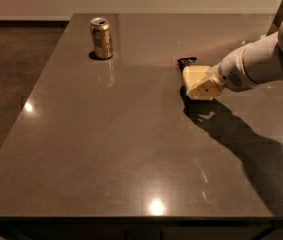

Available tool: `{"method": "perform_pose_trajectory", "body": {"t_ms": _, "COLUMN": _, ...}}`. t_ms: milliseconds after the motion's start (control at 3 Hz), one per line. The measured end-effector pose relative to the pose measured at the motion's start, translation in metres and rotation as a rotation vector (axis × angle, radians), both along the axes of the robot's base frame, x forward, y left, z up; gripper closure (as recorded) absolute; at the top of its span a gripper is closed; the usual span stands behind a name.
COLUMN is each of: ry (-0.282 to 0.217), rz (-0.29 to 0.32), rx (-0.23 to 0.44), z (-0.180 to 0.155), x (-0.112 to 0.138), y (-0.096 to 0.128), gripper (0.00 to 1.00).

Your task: Move sponge near rxbar chocolate

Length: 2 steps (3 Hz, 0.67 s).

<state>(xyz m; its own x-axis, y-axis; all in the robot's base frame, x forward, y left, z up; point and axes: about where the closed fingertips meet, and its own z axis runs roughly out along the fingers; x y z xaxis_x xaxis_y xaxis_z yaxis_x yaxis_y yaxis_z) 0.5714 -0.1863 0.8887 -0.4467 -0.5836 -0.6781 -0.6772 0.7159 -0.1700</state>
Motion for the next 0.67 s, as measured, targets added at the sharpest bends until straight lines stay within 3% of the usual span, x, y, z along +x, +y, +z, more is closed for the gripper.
{"method": "perform_pose_trajectory", "body": {"t_ms": 333, "ry": 0.000, "rz": 0.002, "rx": -0.001, "z": 0.0003, "x": -0.0002, "y": 0.0014, "gripper": 0.00}}
{"method": "perform_pose_trajectory", "body": {"t_ms": 667, "ry": 0.000, "rz": 0.002, "rx": -0.001, "z": 0.0003, "x": -0.0002, "y": 0.0014, "gripper": 0.00}}
